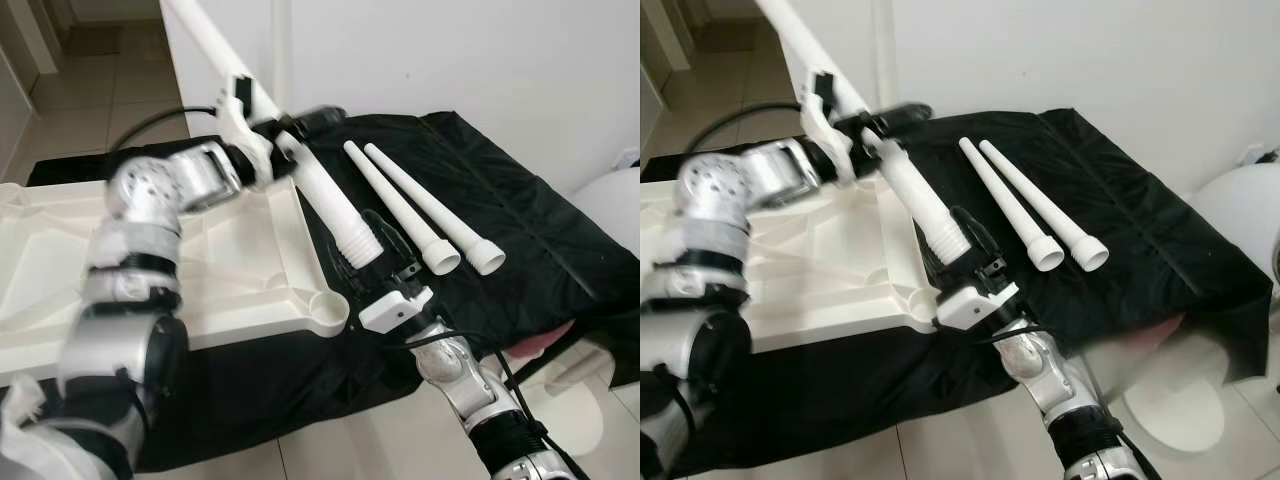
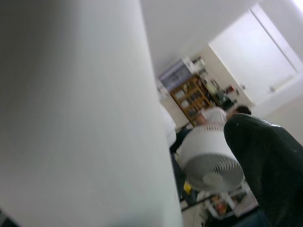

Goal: Building children table

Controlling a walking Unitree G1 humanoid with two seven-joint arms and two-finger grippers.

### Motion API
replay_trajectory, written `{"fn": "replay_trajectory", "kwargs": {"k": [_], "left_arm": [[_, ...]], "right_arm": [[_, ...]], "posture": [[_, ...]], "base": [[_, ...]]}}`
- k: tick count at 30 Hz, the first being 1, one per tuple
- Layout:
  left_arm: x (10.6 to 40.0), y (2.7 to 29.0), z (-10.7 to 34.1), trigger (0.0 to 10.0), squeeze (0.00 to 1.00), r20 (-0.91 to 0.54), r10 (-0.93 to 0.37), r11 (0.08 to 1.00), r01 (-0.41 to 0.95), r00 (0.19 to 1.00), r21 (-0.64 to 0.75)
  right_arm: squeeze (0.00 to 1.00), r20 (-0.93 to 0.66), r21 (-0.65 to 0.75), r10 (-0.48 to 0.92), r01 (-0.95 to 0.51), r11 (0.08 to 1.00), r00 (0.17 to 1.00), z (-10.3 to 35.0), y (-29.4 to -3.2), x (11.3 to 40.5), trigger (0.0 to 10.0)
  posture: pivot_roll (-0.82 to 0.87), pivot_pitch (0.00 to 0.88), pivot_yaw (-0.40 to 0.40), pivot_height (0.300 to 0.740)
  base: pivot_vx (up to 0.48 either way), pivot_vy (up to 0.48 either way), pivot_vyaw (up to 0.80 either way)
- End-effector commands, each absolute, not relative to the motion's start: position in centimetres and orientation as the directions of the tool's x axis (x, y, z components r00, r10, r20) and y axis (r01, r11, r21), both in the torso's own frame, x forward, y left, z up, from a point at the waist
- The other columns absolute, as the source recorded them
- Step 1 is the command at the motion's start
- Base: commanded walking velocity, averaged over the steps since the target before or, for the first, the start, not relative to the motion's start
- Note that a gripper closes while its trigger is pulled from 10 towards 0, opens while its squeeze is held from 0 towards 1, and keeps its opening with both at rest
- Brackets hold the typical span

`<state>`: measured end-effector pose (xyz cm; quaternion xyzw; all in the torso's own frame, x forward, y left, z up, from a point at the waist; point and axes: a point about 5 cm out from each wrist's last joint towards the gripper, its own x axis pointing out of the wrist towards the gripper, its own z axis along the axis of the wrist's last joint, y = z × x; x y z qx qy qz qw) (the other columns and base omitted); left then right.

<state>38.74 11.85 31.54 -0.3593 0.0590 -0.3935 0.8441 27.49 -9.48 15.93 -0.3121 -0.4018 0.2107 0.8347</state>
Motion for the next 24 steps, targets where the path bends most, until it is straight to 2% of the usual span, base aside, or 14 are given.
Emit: {"fn": "replay_trajectory", "kwargs": {"k": [1, 6, 7, 21, 22, 23, 24], "left_arm": [[38.7, 11.9, 32.3, 10.0, 0.00, 0.262, -0.731, 0.365, 0.686, 0.630, -0.630], [39.3, 12.4, 32.0, 10.0, 0.00, 0.238, -0.700, 0.402, 0.647, 0.674, -0.648], [39.5, 12.6, 31.8, 0.0, 0.00, 0.233, -0.688, 0.403, 0.629, 0.687, -0.665], [39.9, 12.9, 31.1, 0.0, 0.00, 0.213, -0.695, 0.400, 0.615, 0.687, -0.679], [40.0, 13.1, 31.1, 0.0, 0.00, 0.213, -0.692, 0.401, 0.613, 0.690, -0.681], [40.1, 13.3, 31.1, 0.0, 0.00, 0.207, -0.681, 0.415, 0.603, 0.703, -0.681], [40.1, 13.3, 31.1, 0.0, 0.00, 0.207, -0.681, 0.415, 0.603, 0.703, -0.681]], "right_arm": [[0.00, 0.528, -0.717, 0.644, -0.117, 0.687, 0.553, 15.9, -9.1, 27.0, 10.0], [0.00, 0.525, -0.719, 0.645, -0.116, 0.685, 0.555, 15.9, -9.2, 27.0, 10.0], [0.00, 0.524, -0.720, 0.646, -0.116, 0.684, 0.556, 15.9, -9.2, 27.0, 10.0], [0.00, 0.543, -0.692, 0.617, -0.112, 0.713, 0.569, 16.0, -9.4, 27.2, 10.0], [0.68, 0.549, -0.679, 0.606, -0.115, 0.725, 0.575, 16.0, -9.5, 27.2, 10.0], [1.00, 0.557, -0.654, 0.596, -0.137, 0.744, 0.579, 16.0, -9.5, 27.2, 10.0], [1.00, 0.557, -0.654, 0.596, -0.137, 0.744, 0.579, 16.0, -9.5, 27.2, 10.0]], "posture": [[-0.06, 0.042, 0.016, 0.740], [-0.06, 0.041, 0.018, 0.740], [-0.07, 0.041, 0.020, 0.740], [-0.06, 0.038, 0.012, 0.740], [-0.06, 0.036, 0.012, 0.740], [-0.06, 0.036, 0.012, 0.740], [-0.06, 0.036, 0.012, 0.740]], "base": [[0.000, 0.000, 0.00], [0.000, 0.000, 0.00], [0.000, 0.000, 0.00], [0.000, 0.000, 0.00], [0.000, 0.000, 0.00], [0.000, 0.000, 0.00], [0.000, 0.000, 0.00]]}}
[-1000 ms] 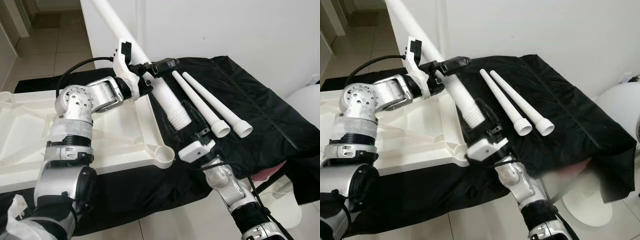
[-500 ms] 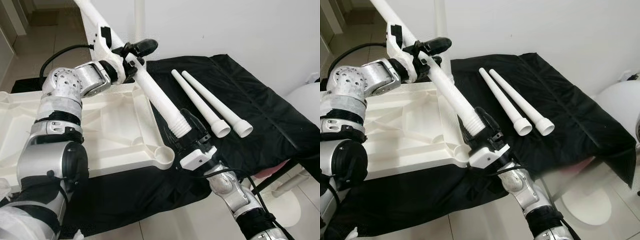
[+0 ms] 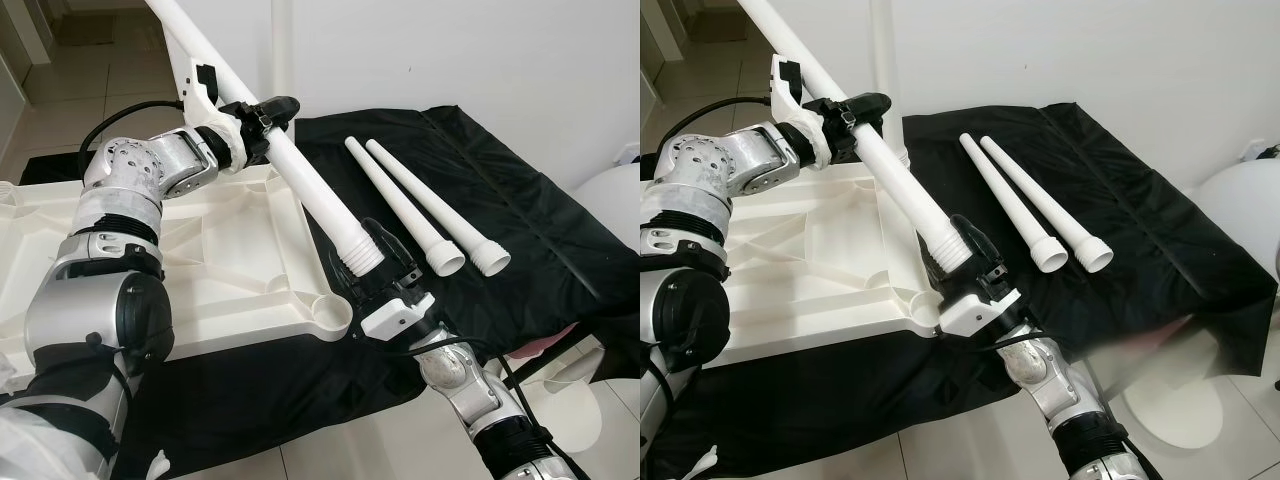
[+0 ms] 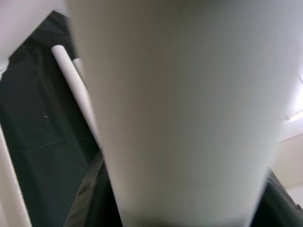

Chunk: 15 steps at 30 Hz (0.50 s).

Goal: Building children table

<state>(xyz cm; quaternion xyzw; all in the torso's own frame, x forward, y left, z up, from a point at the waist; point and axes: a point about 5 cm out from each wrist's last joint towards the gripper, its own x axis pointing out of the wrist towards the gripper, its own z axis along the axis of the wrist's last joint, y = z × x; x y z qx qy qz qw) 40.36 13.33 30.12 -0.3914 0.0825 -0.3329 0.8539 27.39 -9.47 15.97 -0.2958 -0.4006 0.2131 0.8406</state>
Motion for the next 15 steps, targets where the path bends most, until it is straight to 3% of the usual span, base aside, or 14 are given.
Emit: {"fn": "replay_trajectory", "kwargs": {"k": [1, 2, 7, 8, 9, 10, 15], "left_arm": [[40.3, 13.7, 31.1, 1.7, 0.00, 0.196, -0.665, 0.429, 0.584, 0.720, -0.689], [40.4, 13.9, 31.1, 9.1, 0.00, 0.188, -0.655, 0.439, 0.571, 0.732, -0.694], [40.5, 14.1, 31.1, 9.1, 0.00, 0.182, -0.649, 0.448, 0.565, 0.739, -0.693], [40.5, 14.4, 31.2, 10.0, 0.00, 0.185, -0.640, 0.458, 0.563, 0.746, -0.688], [40.5, 14.4, 31.2, 10.0, 0.00, 0.185, -0.640, 0.458, 0.563, 0.746, -0.688], [40.6, 14.9, 31.7, 10.0, 0.00, 0.192, -0.618, 0.483, 0.561, 0.762, -0.672], [40.7, 15.7, 32.7, 10.0, 0.00, 0.221, -0.572, 0.538, 0.565, 0.790, -0.626]], "right_arm": [[1.00, 0.566, -0.623, 0.571, -0.145, 0.768, 0.594, 16.0, -9.7, 27.3, 10.0], [1.00, 0.572, -0.602, 0.554, -0.148, 0.784, 0.605, 16.0, -9.8, 27.4, 10.0], [1.00, 0.574, -0.586, 0.540, -0.152, 0.796, 0.616, 16.0, -9.9, 27.5, 10.0], [1.00, 0.577, -0.559, 0.507, -0.142, 0.817, 0.640, 15.9, -10.2, 27.7, 10.0], [1.00, 0.577, -0.559, 0.507, -0.142, 0.817, 0.640, 15.9, -10.2, 27.7, 10.0], [0.00, 0.573, -0.522, 0.462, -0.134, 0.843, 0.676, 15.7, -10.7, 28.0, 10.0], [0.00, 0.549, -0.452, 0.395, -0.137, 0.882, 0.736, 15.5, -11.1, 28.5, 10.0]], "posture": [[-0.06, 0.033, 0.013, 0.740], [-0.06, 0.033, 0.013, 0.740], [-0.06, 0.033, 0.013, 0.740], [-0.06, 0.033, 0.013, 0.740], [-0.06, 0.033, 0.013, 0.740], [-0.06, 0.031, 0.017, 0.740], [-0.06, 0.031, 0.024, 0.740]], "base": [[0.000, 0.000, 0.00], [0.000, 0.000, 0.00], [0.000, 0.000, 0.00], [0.000, 0.000, 0.00], [0.000, 0.000, 0.00], [0.000, 0.000, 0.00], [0.000, 0.000, 0.00]]}}
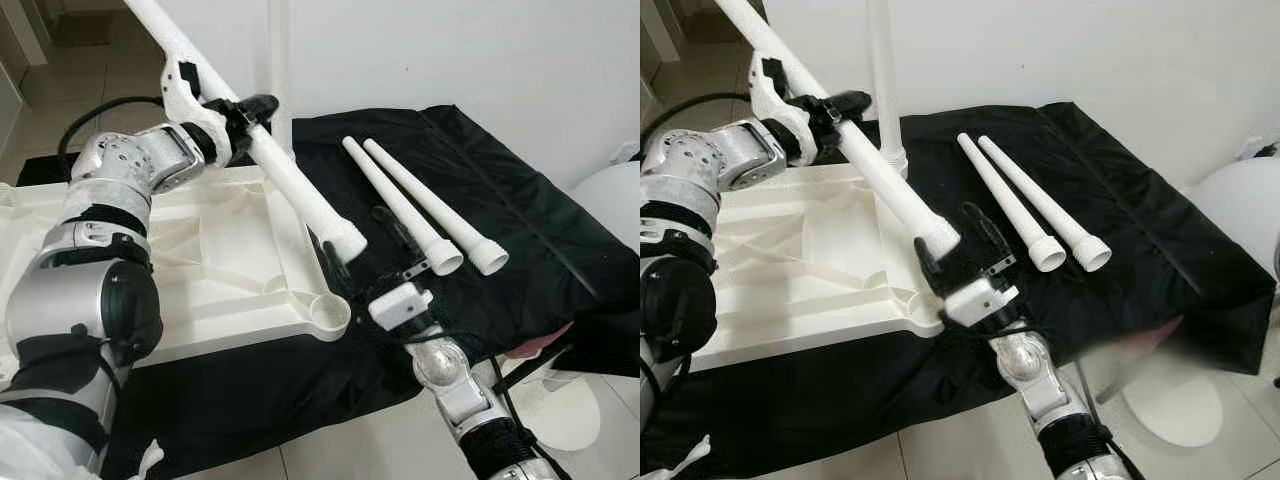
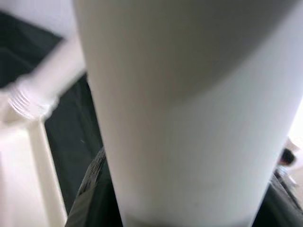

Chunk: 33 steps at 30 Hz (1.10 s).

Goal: Building children table

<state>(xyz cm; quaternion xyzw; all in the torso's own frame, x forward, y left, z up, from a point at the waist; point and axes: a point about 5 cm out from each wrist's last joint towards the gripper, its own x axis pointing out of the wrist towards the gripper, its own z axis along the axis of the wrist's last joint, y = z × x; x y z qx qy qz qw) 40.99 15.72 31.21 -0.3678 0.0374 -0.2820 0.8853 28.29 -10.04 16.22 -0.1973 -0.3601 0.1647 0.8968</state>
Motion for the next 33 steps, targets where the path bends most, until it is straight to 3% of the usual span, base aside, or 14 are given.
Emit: {"fn": "replay_trajectory", "kwargs": {"k": [1, 14, 21, 22, 24, 29, 30, 31, 32, 33], "left_arm": [[40.6, 15.9, 33.2, 10.0, 0.00, 0.238, -0.558, 0.558, 0.572, 0.795, -0.601], [40.3, 16.0, 35.0, 10.0, 0.00, 0.342, -0.422, 0.744, 0.537, 0.839, -0.398], [39.7, 14.5, 34.6, 10.0, 0.00, 0.368, -0.398, 0.810, 0.510, 0.840, -0.289], [39.5, 13.6, 34.2, 10.0, 0.00, 0.368, -0.411, 0.813, 0.518, 0.834, -0.266], [39.0, 12.4, 33.7, 10.0, 0.00, 0.372, -0.427, 0.818, 0.527, 0.824, -0.229], [38.5, 11.1, 33.2, 10.0, 0.00, 0.371, -0.448, 0.823, 0.537, 0.814, -0.185], [38.2, 10.5, 33.2, 10.0, 0.00, 0.372, -0.456, 0.819, 0.545, 0.808, -0.181], [38.2, 10.5, 33.2, 10.0, 0.00, 0.372, -0.456, 0.819, 0.545, 0.808, -0.181], [37.8, 9.7, 33.0, 10.0, 0.00, 0.370, -0.471, 0.815, 0.556, 0.801, -0.164], [37.6, 9.1, 33.0, 10.0, 0.00, 0.370, -0.480, 0.813, 0.562, 0.796, -0.154]], "right_arm": [[0.00, 0.540, -0.432, 0.387, -0.148, 0.889, 0.748, 15.4, -11.1, 28.7, 10.0], [0.00, 0.412, -0.298, 0.360, -0.249, 0.921, 0.837, 15.1, -10.5, 30.5, 10.0], [0.00, 0.389, -0.229, 0.408, -0.342, 0.911, 0.826, 16.5, -9.8, 31.2, 10.0], [0.99, 0.377, -0.210, 0.437, -0.384, 0.899, 0.817, 16.9, -9.5, 31.4, 10.0], [1.00, 0.363, -0.188, 0.463, -0.423, 0.887, 0.809, 17.5, -9.2, 31.8, 10.0], [1.00, 0.354, -0.213, 0.447, -0.395, 0.894, 0.821, 18.2, -9.2, 32.5, 10.0], [0.61, 0.343, -0.231, 0.453, -0.394, 0.890, 0.823, 18.5, -9.1, 32.8, 10.0], [0.61, 0.343, -0.231, 0.453, -0.394, 0.890, 0.823, 18.5, -9.1, 32.8, 10.0], [0.00, 0.321, -0.252, 0.462, -0.396, 0.883, 0.827, 18.8, -9.0, 33.2, 10.0], [0.00, 0.305, -0.263, 0.469, -0.400, 0.878, 0.829, 18.9, -8.9, 33.5, 10.0]], "posture": [[-0.06, 0.031, 0.024, 0.740], [-0.06, 0.037, 0.021, 0.740], [-0.05, 0.037, 0.011, 0.740], [-0.05, 0.034, 0.009, 0.740], [-0.04, 0.030, 0.002, 0.740], [-0.04, 0.029, 0.001, 0.740], [-0.04, 0.028, -0.001, 0.740], [-0.04, 0.028, -0.001, 0.740], [-0.04, 0.025, -0.001, 0.740], [-0.04, 0.025, -0.001, 0.740]], "base": [[0.000, 0.000, 0.00], [0.000, 0.000, 0.00], [0.000, 0.000, 0.00], [0.000, 0.000, 0.00], [0.000, 0.000, 0.00], [0.000, 0.000, 0.00], [0.000, 0.000, 0.00], [0.000, 0.000, 0.00], [0.000, 0.000, 0.00], [0.000, 0.000, 0.00]]}}
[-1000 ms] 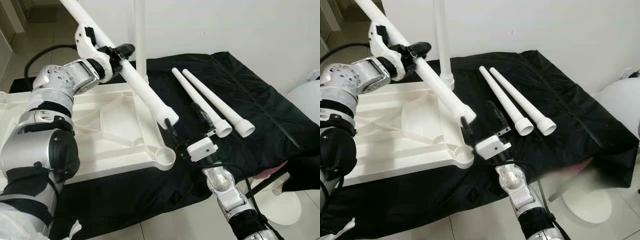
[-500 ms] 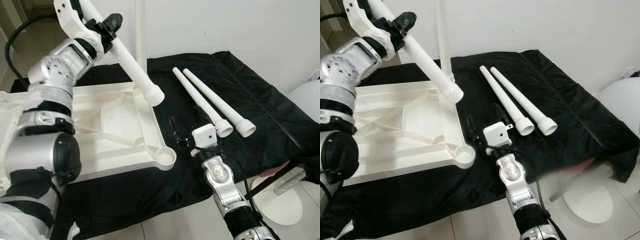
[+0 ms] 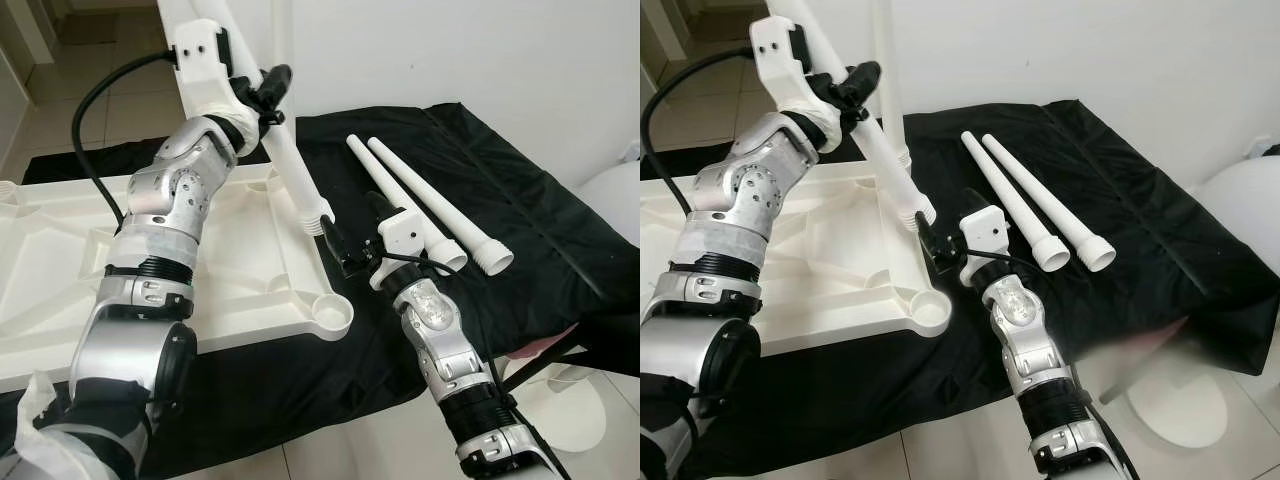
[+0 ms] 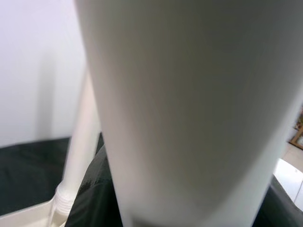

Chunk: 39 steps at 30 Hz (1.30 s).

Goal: Building children table

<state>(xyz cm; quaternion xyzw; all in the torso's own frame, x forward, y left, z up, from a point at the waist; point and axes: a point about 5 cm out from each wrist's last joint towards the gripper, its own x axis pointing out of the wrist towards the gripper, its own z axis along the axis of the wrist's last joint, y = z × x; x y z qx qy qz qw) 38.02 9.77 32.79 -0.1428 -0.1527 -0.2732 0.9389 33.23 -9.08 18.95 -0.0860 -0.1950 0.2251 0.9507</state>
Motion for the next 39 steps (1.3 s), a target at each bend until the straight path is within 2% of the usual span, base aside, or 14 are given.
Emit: {"fn": "replay_trajectory", "kwargs": {"k": [1, 9, 12, 17, 31, 39], "left_arm": [[37.3, 8.6, 32.9, 10.0, 0.00, 0.372, -0.490, 0.807, 0.572, 0.788, -0.149], [36.2, 6.7, 32.5, 10.0, 0.00, 0.376, -0.515, 0.793, 0.595, 0.770, -0.132], [35.3, 5.1, 32.0, 10.0, 0.00, 0.376, -0.535, 0.778, 0.615, 0.756, -0.130], [34.7, 4.0, 31.9, 10.0, 0.00, 0.377, -0.553, 0.765, 0.632, 0.743, -0.123], [33.4, 1.7, 32.1, 10.0, 0.00, 0.387, -0.591, 0.732, 0.672, 0.708, -0.111], [33.2, 1.4, 32.1, 10.0, 0.00, 0.385, -0.595, 0.730, 0.674, 0.706, -0.108]], "right_arm": [[0.00, 0.285, -0.261, 0.463, -0.397, 0.880, 0.839, 19.0, -8.9, 33.8, 10.0], [0.00, 0.258, -0.288, 0.442, -0.368, 0.884, 0.859, 19.6, -9.3, 34.6, 10.0], [0.00, 0.204, -0.337, 0.472, -0.391, 0.856, 0.857, 19.6, -9.1, 35.1, 10.0], [0.00, 0.159, -0.358, 0.485, -0.408, 0.840, 0.860, 19.5, -8.8, 35.6, 10.0], [0.00, 0.121, -0.414, 0.501, -0.415, 0.810, 0.857, 20.0, -8.1, 36.4, 10.0], [0.00, 0.122, -0.432, 0.521, -0.427, 0.794, 0.845, 20.4, -7.7, 36.4, 10.0]], "posture": [[-0.04, 0.024, -0.003, 0.740], [-0.04, 0.021, -0.007, 0.740], [-0.03, 0.009, -0.003, 0.740], [-0.03, 0.008, -0.003, 0.740], [-0.03, 0.011, -0.004, 0.740], [-0.03, 0.018, -0.007, 0.740]], "base": [[0.000, 0.000, 0.00], [0.000, 0.000, 0.00], [0.000, 0.000, 0.00], [0.000, 0.000, 0.00], [0.000, 0.000, 0.00], [0.000, 0.000, 0.00]]}}
